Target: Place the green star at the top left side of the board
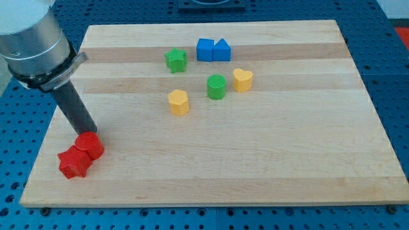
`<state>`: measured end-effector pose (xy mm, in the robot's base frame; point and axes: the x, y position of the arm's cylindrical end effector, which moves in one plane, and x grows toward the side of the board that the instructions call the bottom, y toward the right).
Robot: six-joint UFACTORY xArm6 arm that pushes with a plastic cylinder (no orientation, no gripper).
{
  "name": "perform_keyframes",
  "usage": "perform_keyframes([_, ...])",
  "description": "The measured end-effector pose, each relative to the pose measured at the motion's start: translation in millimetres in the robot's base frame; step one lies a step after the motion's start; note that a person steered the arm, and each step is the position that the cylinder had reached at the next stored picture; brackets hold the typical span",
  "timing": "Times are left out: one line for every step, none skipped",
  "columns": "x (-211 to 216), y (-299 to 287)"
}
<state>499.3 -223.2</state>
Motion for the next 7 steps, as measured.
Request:
perform_keyframes([-4,0])
perform_keyframes([-11,0])
perform_keyframes([-19,0])
perform_keyframes([-27,0])
perform_keyframes([-36,0])
perform_keyframes([-43,0])
perform_keyframes([-44,0])
